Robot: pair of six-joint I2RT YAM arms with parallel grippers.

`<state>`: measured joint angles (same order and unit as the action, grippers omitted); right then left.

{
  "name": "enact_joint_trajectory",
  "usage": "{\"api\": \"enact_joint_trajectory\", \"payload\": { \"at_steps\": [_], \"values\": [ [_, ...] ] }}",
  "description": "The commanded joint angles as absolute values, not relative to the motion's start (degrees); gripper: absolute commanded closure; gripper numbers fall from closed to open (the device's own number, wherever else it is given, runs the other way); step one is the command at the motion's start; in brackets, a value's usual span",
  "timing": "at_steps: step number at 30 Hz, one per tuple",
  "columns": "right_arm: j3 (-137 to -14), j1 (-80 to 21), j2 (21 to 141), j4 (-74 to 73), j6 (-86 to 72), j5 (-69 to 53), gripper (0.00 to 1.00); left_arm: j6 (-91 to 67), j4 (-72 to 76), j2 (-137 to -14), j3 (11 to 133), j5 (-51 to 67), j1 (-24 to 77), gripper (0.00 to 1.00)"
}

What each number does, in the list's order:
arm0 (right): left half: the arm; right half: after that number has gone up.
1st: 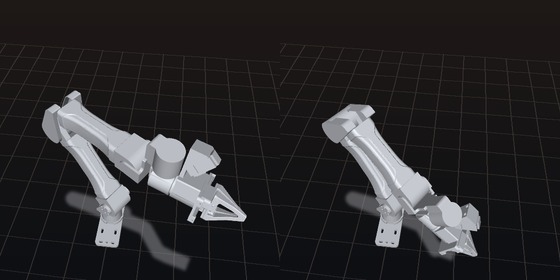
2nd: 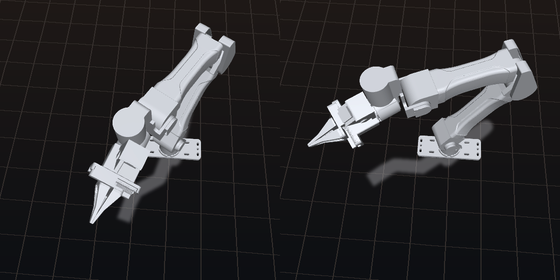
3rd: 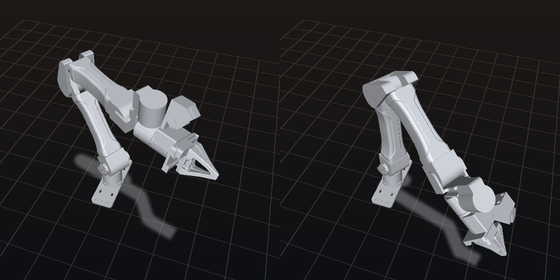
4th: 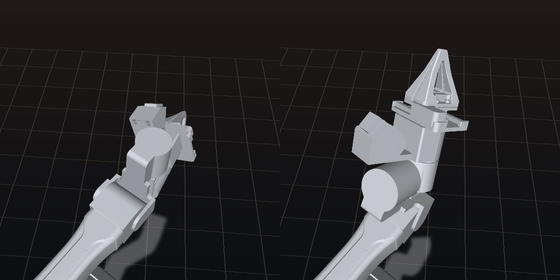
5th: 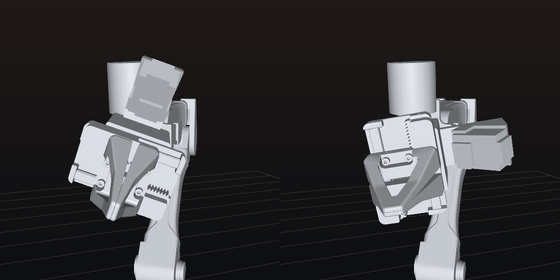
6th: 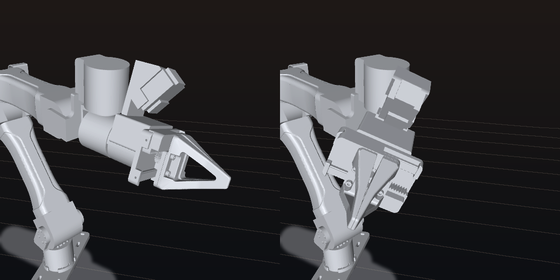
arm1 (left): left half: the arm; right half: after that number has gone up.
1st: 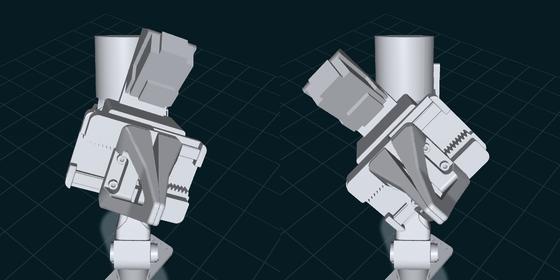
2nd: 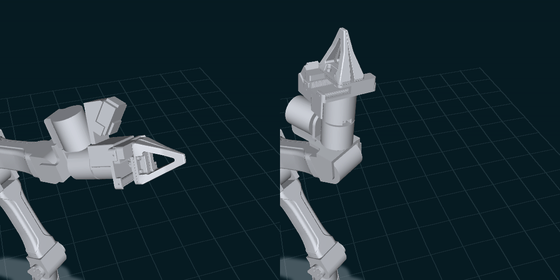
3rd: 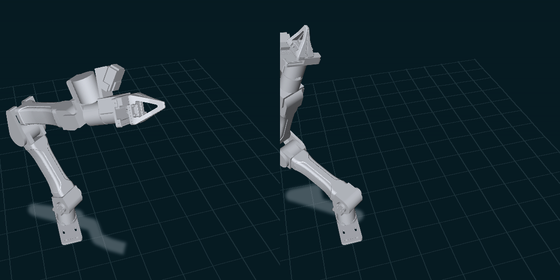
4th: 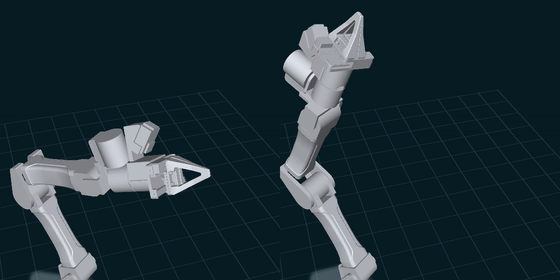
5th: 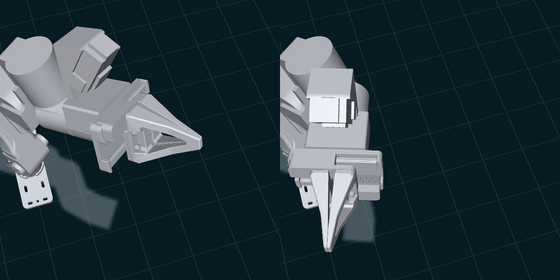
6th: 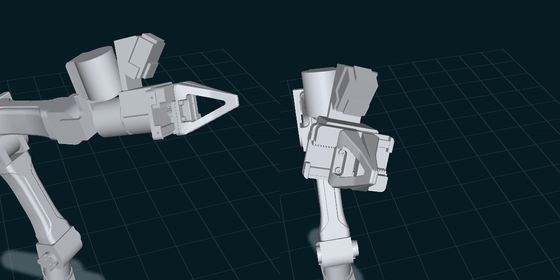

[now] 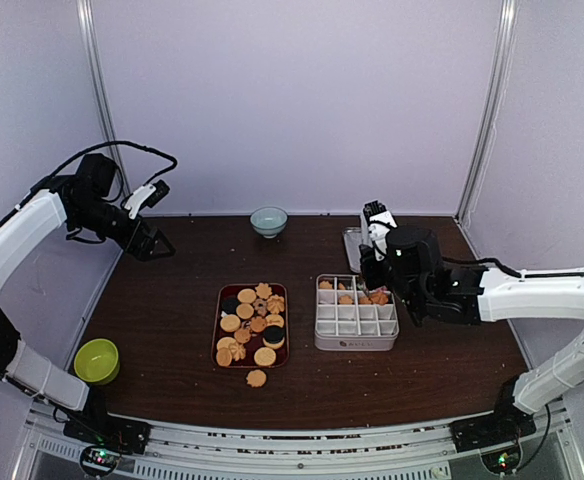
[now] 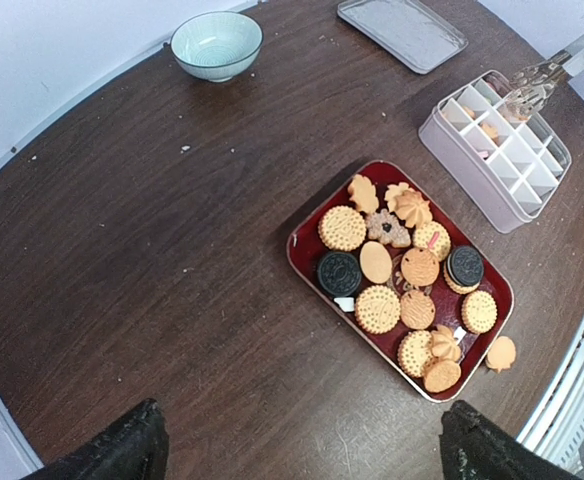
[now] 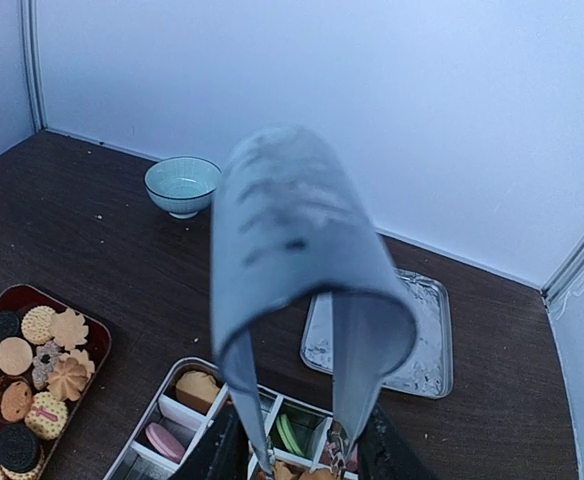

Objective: Pack the cookies
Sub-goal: Place the fake cookies in the empty pocket of the box.

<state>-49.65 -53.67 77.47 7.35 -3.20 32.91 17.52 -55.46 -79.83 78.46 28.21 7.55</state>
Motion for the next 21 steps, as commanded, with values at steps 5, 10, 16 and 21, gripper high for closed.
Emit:
{"api": "enact_joint_trajectory", "payload": {
  "at_steps": [5,10,16,21],
  "values": [
    [-49.29,-56.44,78.88,10.03,-0.01,39.87,0.64,18.37,-55.37,-80.02,79.96,28.46,7.12,0.02],
    [-48.03,-56.94,78.39,10.1,-0.79,39.34,0.64,18.38,-55.37,-79.89,79.98,28.51,7.06,0.02],
    [-47.42,-58.32,79.73,10.4,-0.68,41.92,0.65,18.28,-55.37,-80.06,80.23,28.71,7.04,0.02],
    [-48.4,-59.62,82.28,10.48,1.09,44.2,0.65,18.28,-55.62,-80.08,80.33,28.59,7.12,0.02]
  ]
}}
